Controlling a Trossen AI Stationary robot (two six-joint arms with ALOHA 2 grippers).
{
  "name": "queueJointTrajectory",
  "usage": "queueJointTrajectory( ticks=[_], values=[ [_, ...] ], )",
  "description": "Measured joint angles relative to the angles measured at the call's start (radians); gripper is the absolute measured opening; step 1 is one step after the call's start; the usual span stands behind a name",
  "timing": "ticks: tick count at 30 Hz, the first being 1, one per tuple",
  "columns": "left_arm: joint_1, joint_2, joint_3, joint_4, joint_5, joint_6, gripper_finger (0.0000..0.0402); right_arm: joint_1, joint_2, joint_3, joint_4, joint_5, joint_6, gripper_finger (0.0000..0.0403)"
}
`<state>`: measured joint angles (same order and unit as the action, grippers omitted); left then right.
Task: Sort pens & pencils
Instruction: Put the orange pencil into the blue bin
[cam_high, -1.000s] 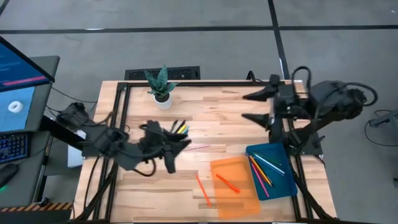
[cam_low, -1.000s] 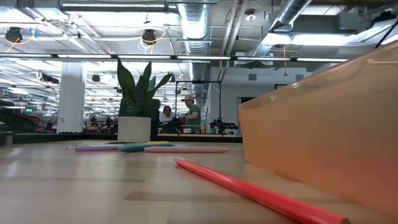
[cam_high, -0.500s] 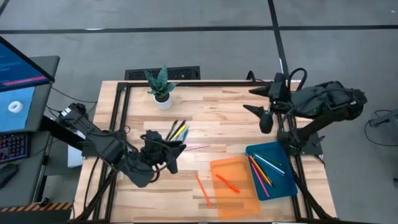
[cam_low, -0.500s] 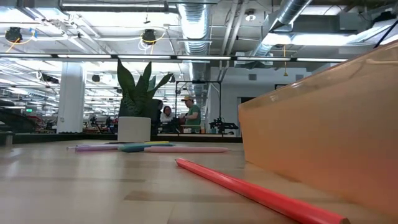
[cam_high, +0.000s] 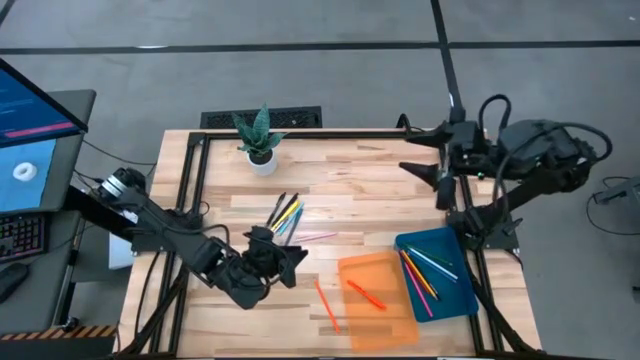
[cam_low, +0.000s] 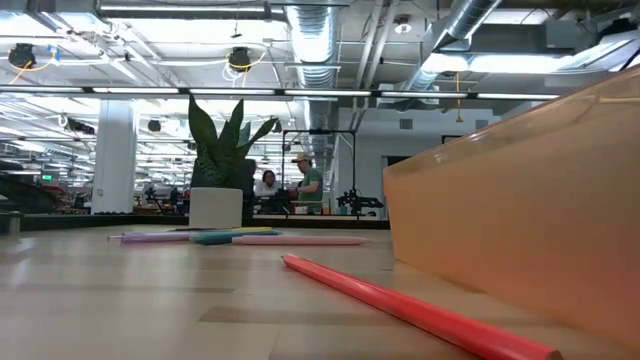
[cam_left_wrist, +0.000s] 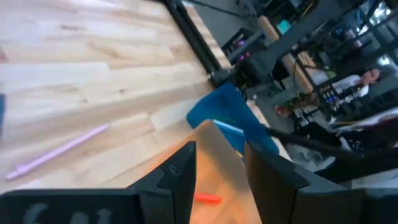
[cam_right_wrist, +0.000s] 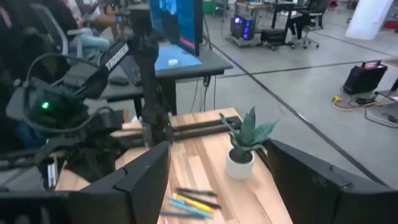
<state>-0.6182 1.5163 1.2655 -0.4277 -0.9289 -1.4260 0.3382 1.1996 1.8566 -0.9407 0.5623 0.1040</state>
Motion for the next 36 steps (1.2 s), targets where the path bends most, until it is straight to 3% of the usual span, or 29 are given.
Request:
queueJointTrajectory(
  ticks=[6,14,20,26,31,36],
  values=[
    [0.004,0.046,0.000,0.027,0.055,-0.020,0.0126,0.008,-0.051,-0.001,-0.066,-0.005,0.002,0.0290],
    [0.014,0.038,0.000,0.043,0.053,-0.035,0.0126,0.008,-0.097,0.000,-0.123,-0.001,0.027,0.0290],
    [0.030,0.035,0.001,0.048,0.154,-0.001,0.0126,0.008,-0.108,0.000,-0.130,0.001,0.070,0.0290],
    [0.044,-0.002,0.001,0.099,0.264,0.156,0.0126,0.008,-0.117,0.000,-0.204,0.003,0.235,0.0290],
    [0.053,-0.014,0.002,0.092,0.325,0.270,0.0126,0.008,-0.099,0.000,-0.386,0.012,0.435,0.0290],
    [0.053,-0.011,0.002,-0.031,0.381,0.230,0.0125,0.008,-0.039,0.000,-0.611,0.020,0.672,0.0290]
  ],
)
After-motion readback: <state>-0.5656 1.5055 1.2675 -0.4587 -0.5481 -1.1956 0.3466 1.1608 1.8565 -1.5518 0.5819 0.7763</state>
